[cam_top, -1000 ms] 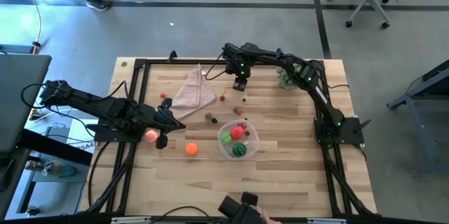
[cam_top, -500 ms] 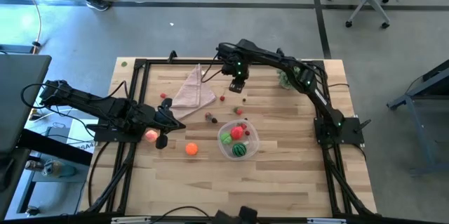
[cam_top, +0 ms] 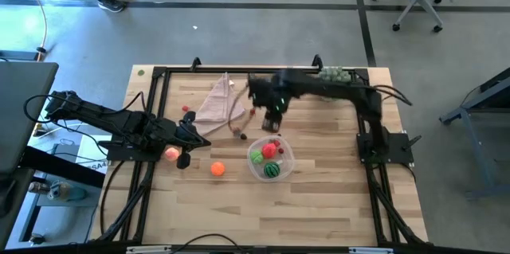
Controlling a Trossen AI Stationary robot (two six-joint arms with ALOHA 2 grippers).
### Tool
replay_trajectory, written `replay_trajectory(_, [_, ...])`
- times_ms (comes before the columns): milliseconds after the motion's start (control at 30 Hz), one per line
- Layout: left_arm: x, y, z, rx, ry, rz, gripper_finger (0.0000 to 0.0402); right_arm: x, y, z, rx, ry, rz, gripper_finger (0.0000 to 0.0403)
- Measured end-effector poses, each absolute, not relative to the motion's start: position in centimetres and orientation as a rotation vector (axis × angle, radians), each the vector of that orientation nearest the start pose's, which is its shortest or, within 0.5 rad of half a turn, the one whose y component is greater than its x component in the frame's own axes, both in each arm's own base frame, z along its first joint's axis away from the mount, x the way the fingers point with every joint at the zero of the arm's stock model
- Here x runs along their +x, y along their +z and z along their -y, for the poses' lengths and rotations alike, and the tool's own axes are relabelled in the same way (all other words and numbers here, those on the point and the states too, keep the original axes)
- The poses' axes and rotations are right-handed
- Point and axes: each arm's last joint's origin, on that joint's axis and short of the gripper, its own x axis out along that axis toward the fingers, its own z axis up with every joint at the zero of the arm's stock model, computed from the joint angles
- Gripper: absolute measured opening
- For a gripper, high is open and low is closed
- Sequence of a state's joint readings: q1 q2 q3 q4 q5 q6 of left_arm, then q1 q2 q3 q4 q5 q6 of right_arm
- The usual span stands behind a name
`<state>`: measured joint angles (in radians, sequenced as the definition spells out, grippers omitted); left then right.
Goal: Pick and placing Produce into tupperware
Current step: Put the top peach into the transparent bin
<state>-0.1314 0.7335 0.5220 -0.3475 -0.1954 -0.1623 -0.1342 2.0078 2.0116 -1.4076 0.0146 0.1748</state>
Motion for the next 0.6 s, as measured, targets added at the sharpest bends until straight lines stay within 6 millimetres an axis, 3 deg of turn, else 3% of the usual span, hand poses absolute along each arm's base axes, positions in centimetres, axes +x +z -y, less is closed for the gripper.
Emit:
replay_trajectory(200, [15.7,23.7,1.5,-0.067,0.107,-0.544,0.0001,37.2,27.3,0.1,0.278,-0.245,-1.351,0.0108])
replay_trajectory(367, [15.7,23.6,1.5,-0.067,0.107,-0.545,0.0001,35.4,24.1,-2.3,0.300,-0.307,-1.369,0.0108])
replay_trajectory(600, [15.7,23.6,1.5,-0.067,0.107,-0.545,0.0001,34.4,21.0,-5.4,0.305,-0.238,-1.352,0.0108])
